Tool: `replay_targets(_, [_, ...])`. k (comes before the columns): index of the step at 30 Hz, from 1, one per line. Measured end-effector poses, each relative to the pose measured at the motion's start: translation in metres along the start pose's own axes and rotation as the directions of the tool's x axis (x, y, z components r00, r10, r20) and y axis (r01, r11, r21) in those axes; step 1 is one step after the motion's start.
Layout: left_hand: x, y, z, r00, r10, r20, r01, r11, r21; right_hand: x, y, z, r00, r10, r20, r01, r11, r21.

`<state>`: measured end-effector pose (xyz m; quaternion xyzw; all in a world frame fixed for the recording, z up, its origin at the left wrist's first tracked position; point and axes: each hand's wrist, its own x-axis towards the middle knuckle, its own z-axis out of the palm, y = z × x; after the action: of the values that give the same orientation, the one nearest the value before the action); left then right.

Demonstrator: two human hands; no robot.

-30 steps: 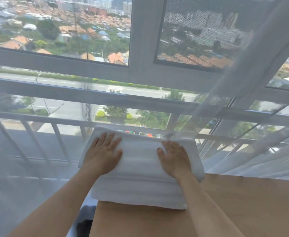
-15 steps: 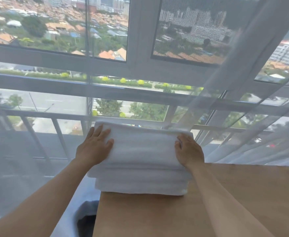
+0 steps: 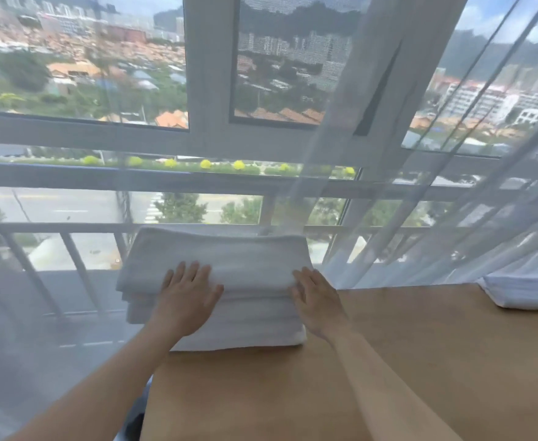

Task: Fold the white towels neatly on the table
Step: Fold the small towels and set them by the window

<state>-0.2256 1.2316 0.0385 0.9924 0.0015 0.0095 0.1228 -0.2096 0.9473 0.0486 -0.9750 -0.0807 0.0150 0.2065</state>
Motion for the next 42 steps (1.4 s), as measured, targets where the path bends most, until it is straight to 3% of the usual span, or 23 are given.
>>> replay_targets(7, [-0.014, 0.128, 0.020, 0.966, 0.219, 0.135, -0.210, 0.975, -0.079, -0.066, 0.090, -0.032, 0.998, 0.049, 0.028, -0.052, 0.995, 0.084])
replay_targets(11, [-0.038, 0.216, 0.051, 0.931, 0.250, 0.264, -0.231, 0.968, -0.103, -0.112, 0.165, -0.051, 0.995, 0.099, 0.027, -0.102, 0.978, 0.181])
replay_targets(21, [-0.091, 0.397, 0.139, 0.821, 0.384, 0.422, -0.400, 0.915, -0.055, -0.221, 0.347, -0.101, 0.948, 0.307, 0.079, -0.315, 0.941, 0.122])
replay_targets(29, [-0.055, 0.513, 0.188, 0.763, 0.499, 0.411, -0.500, 0.859, -0.112, -0.231, 0.436, -0.129, 0.898, 0.420, 0.132, -0.430, 0.901, 0.061])
replay_targets(42, [0.051, 0.645, 0.264, 0.703, 0.516, 0.490, -0.504, 0.847, -0.168, -0.169, 0.573, -0.167, 0.814, 0.539, 0.216, -0.563, 0.824, 0.065])
